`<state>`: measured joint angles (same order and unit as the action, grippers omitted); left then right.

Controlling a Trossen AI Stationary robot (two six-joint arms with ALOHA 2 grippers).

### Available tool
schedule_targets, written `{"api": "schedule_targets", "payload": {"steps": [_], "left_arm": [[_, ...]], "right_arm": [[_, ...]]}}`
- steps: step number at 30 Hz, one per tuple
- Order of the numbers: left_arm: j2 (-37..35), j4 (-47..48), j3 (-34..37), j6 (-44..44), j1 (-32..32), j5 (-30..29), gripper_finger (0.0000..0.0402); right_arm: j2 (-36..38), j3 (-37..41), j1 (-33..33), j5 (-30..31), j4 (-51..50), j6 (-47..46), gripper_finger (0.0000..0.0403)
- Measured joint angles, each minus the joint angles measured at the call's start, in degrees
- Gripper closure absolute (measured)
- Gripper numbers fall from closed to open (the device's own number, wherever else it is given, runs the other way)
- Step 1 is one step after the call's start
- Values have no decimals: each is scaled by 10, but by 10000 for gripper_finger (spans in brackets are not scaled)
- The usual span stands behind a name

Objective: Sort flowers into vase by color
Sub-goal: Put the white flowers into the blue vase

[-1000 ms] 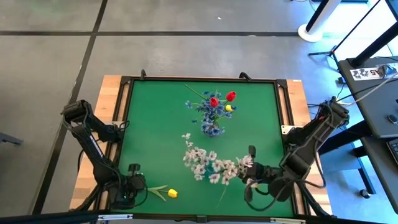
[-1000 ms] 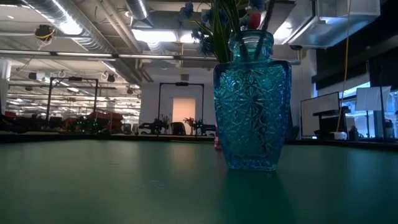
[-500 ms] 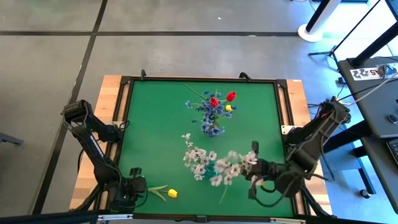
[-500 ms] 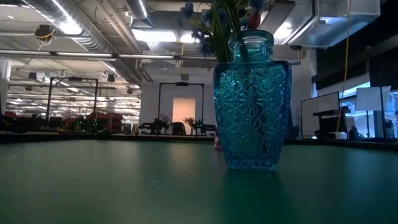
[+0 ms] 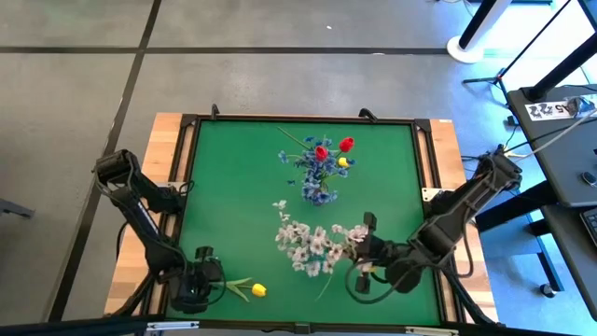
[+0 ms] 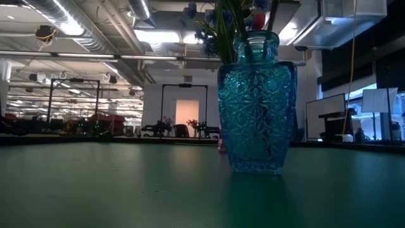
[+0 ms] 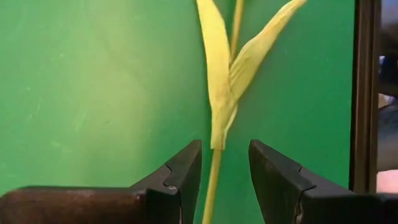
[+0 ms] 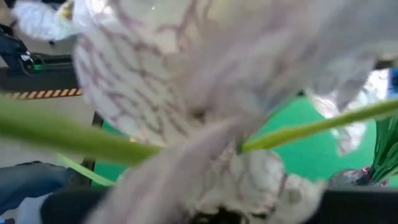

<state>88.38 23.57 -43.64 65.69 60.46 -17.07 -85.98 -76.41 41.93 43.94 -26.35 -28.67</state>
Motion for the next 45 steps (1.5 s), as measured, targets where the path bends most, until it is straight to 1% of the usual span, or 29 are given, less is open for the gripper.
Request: {"api": "schedule_targets", "payload": {"steps": [3,8,12,14,16,19,22,25,27,29,31,33,36,41,45], "left_arm": [[0,-11,0,-21,-2,1,273],[3,-19,0,-76,-2,-1,273],[27,-68,0,-132,-3,-11,273],[46,-77,-2,-150,-4,-18,273],[64,-79,-6,-151,-5,-21,273],[77,-86,-7,-150,-4,-22,273],[78,-82,-13,-149,-5,-27,273],[80,-56,-36,-161,-5,-29,273],[81,-24,-64,-176,-8,-35,273],[80,13,-89,-181,-8,-55,273],[80,34,-94,-179,-7,-84,273],[80,26,-89,-179,-7,-101,273],[85,12,-76,-178,-10,-106,273],[122,-29,-68,-183,-10,-96,273],[148,-35,-70,-190,-9,-108,274]], "right_arm": [[-2,1,0,-1,0,0,344],[-2,-9,0,-3,-4,0,263],[-1,-19,0,-16,-11,4,203],[-1,-27,1,-16,-22,4,183],[0,-37,1,-14,-33,4,170],[0,-48,1,-13,-53,5,165],[0,-54,1,-11,-56,6,169],[0,-58,1,-15,-57,8,175],[0,-58,1,-15,-57,8,177],[0,-58,1,-15,-60,8,177],[0,-58,1,-15,-65,9,178],[0,-58,1,-15,-68,9,178],[0,-57,1,-17,-74,2,178],[0,-57,1,-52,-81,-23,178],[0,-57,1,-72,-91,-19,178]]}}
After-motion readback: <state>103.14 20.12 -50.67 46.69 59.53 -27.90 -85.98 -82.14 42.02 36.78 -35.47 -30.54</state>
